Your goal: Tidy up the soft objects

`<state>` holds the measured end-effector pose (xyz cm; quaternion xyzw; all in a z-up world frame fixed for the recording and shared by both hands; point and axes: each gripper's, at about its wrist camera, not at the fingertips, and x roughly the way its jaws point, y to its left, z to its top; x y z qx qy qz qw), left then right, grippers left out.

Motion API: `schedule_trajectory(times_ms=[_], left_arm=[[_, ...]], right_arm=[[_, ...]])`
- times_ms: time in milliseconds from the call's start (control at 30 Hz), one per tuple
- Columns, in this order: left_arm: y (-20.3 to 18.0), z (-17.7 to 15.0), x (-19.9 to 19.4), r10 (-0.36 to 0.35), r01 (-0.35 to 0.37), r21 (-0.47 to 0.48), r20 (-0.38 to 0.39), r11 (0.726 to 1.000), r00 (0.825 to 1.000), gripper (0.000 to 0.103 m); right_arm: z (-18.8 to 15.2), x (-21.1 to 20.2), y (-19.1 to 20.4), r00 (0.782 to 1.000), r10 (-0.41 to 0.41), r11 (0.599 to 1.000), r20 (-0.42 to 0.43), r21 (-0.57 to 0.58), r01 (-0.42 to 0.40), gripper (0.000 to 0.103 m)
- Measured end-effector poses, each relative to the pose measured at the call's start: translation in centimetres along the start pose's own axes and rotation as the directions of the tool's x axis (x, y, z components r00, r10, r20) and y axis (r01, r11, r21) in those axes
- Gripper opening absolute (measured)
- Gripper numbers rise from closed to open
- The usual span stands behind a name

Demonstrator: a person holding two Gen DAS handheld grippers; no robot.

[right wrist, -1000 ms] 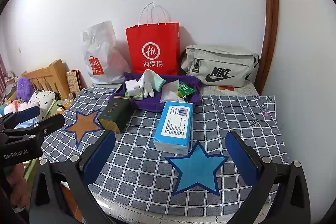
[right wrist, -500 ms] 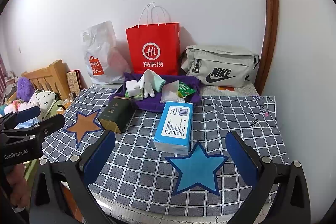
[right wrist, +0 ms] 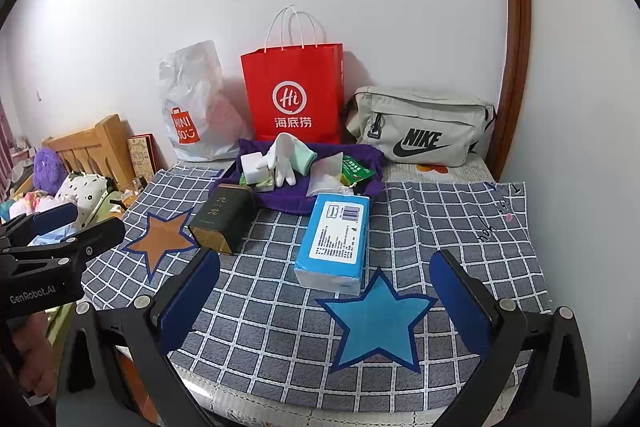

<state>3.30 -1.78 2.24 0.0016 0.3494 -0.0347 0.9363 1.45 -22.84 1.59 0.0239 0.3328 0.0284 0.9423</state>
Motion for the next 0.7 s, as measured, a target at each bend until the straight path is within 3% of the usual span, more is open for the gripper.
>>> schedule_trajectory(times_ms=[700], left_arm=[[0.56,0.35,0.23,0.005,-0.005,0.003,0.015,1.000,1.000,0.095]], right_arm=[[-0.22,-0.24,0.01,1.000,0.007,1.000,0.011,-0.005,-0.007,0.103]])
